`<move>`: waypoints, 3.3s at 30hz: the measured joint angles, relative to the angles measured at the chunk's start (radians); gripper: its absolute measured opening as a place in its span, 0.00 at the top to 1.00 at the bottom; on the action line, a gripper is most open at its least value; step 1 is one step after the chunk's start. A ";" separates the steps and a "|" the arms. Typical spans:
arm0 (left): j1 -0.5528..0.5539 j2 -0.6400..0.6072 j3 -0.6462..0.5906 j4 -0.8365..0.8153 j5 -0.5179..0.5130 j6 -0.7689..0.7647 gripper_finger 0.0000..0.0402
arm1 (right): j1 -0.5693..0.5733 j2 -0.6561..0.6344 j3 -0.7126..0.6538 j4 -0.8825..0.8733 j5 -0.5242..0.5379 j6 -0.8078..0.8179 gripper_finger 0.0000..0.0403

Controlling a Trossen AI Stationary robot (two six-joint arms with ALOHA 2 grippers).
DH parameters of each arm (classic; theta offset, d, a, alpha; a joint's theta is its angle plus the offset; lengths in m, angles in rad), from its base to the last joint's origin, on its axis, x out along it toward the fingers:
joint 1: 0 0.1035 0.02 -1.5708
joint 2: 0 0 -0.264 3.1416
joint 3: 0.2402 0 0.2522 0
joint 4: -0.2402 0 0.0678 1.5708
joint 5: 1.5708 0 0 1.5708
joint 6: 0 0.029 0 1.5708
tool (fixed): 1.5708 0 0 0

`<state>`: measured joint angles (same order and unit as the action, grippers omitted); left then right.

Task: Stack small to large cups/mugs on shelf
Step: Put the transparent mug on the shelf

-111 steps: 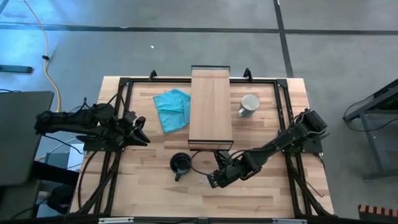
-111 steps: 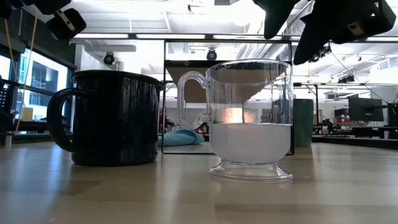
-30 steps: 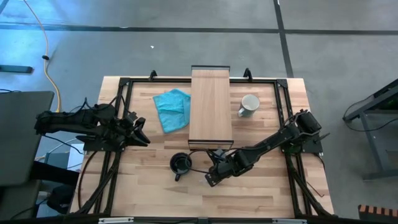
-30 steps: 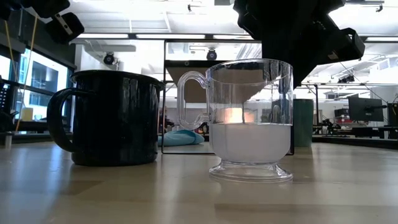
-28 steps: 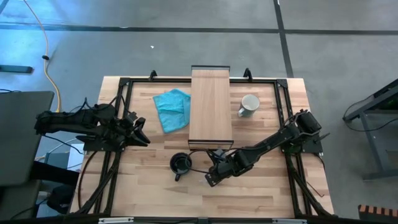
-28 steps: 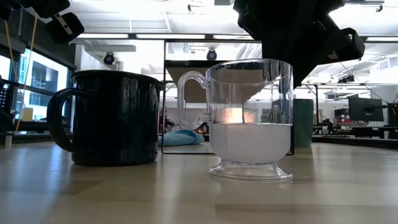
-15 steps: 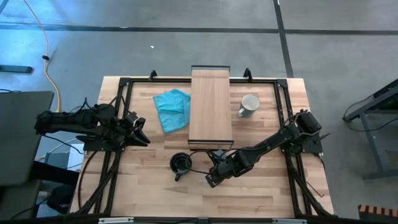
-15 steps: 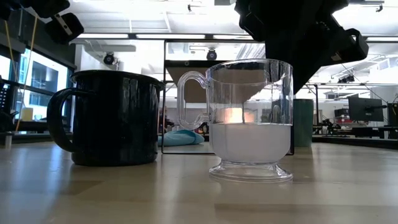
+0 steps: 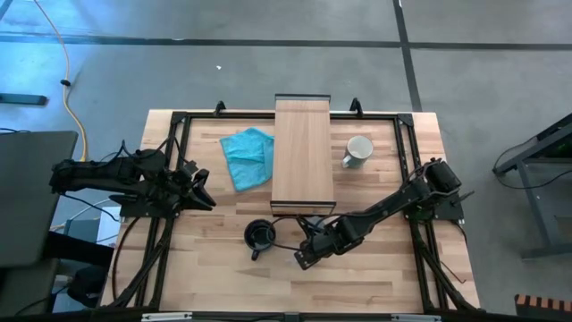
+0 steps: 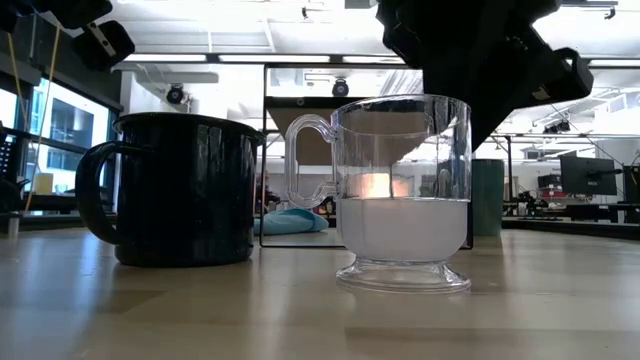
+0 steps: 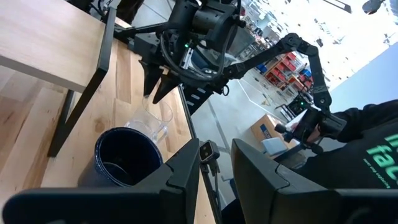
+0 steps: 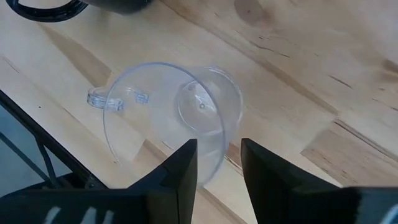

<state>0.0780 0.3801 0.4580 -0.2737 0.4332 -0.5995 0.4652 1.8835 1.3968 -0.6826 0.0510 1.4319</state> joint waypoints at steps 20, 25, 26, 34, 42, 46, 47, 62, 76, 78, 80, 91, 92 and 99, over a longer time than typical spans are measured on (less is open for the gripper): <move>0.000 0.000 0.000 -0.017 0.004 -0.008 0.79 | 0.000 0.021 0.014 0.005 -0.007 0.047 0.87; 0.000 0.000 0.000 -0.018 0.004 -0.008 0.79 | 0.002 0.021 0.048 -0.034 -0.007 0.051 0.99; 0.000 0.000 0.000 -0.019 0.004 -0.008 0.79 | 0.002 0.021 0.055 -0.048 -0.007 0.056 0.98; 0.000 0.000 0.000 -0.023 0.004 -0.008 0.79 | 0.021 0.021 0.098 -0.126 -0.006 0.108 1.00; 0.000 0.000 0.000 -0.023 0.004 -0.008 0.79 | 0.048 0.021 0.103 -0.106 0.001 0.193 1.00; 0.000 0.000 0.000 -0.024 0.004 0.002 0.79 | 0.060 0.021 0.113 -0.105 0.001 0.228 1.00; 0.000 0.000 0.000 -0.024 0.004 0.005 0.79 | 0.060 0.021 0.119 -0.107 0.001 0.229 1.00; 0.000 0.000 0.000 -0.024 0.002 0.019 0.79 | 0.037 0.021 0.421 -0.443 0.001 0.236 1.00; 0.000 0.000 0.000 -0.024 -0.008 0.040 0.79 | -0.040 0.021 0.786 -0.805 0.027 0.200 1.00; 0.000 0.000 0.000 -0.024 -0.008 0.047 0.79 | -0.058 0.021 0.828 -0.865 0.028 0.190 1.00; 0.000 0.000 0.000 -0.024 -0.008 0.053 0.79 | -0.078 0.021 0.862 -0.893 0.028 0.174 1.00; 0.000 0.000 0.000 -0.023 -0.045 0.054 0.79 | -0.229 0.013 0.902 -0.889 -0.005 -0.044 1.00; 0.000 0.000 0.000 -0.023 -0.045 0.054 0.79 | -0.238 0.013 0.902 -0.889 -0.007 -0.057 1.00; 0.000 0.000 0.000 -0.023 -0.047 0.050 0.79 | -0.313 0.013 0.901 -0.889 -0.009 -0.156 1.00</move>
<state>0.0782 0.3800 0.4576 -0.2966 0.3862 -0.5495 0.1522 1.8965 2.2982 -1.5711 0.0421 1.2763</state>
